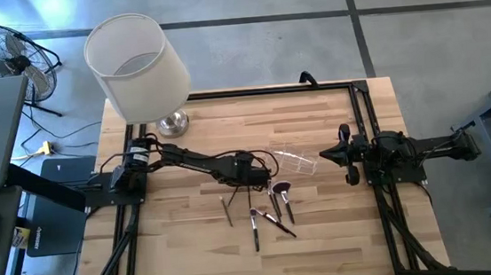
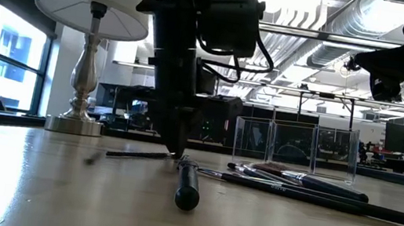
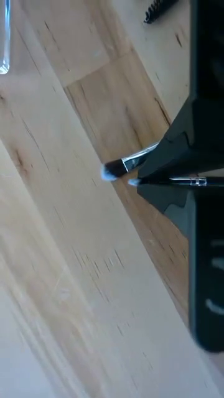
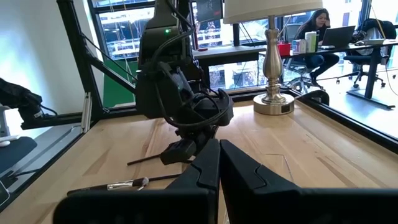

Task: Put items in baskets/containers
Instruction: Put the black eyeshadow brush into the transparent organizer

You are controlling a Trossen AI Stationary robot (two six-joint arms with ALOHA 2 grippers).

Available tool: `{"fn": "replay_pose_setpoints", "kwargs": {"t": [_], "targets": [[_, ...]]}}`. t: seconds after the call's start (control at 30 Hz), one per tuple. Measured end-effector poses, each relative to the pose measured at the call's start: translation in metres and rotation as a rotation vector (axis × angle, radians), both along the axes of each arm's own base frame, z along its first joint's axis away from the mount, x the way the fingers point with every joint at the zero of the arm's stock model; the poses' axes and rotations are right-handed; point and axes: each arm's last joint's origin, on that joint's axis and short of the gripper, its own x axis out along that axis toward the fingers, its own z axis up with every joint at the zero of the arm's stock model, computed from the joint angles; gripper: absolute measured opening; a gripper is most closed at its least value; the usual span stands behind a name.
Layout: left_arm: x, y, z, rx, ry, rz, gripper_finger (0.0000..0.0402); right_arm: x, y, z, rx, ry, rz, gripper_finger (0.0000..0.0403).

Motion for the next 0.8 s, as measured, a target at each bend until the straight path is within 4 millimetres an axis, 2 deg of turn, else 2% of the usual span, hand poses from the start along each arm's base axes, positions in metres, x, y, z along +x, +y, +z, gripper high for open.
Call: {"fn": "replay_pose_setpoints", "kwargs": {"t": [0.17, 0.37, 0.6, 0.8], "targets": [[-0.001, 0.0, 0.0, 0.002, 0.005, 0.0, 0.0013, 0.0, 0.0, 0.0, 0.0, 0.0, 0.0, 0.0005], [-0.004, -0.004, 0.01, 0.019, -0.007, 0.0, 0.0005, 0.0, 0.0, 0.0, 0.0, 0.0, 0.0, 0.0005], [-0.016, -0.011, 0.03, 0.079, -0.01, 0.027, 0.0001, 0.0, 0.0, 0.0, 0.0, 0.001, 0.0, 0.0005], [-0.017, -0.02, 0.048, 0.136, -0.117, 0.058, 0.0001, 0.0, 0.0, -0.001, 0.0, 0.007, 0.0, 0.0005]]}}
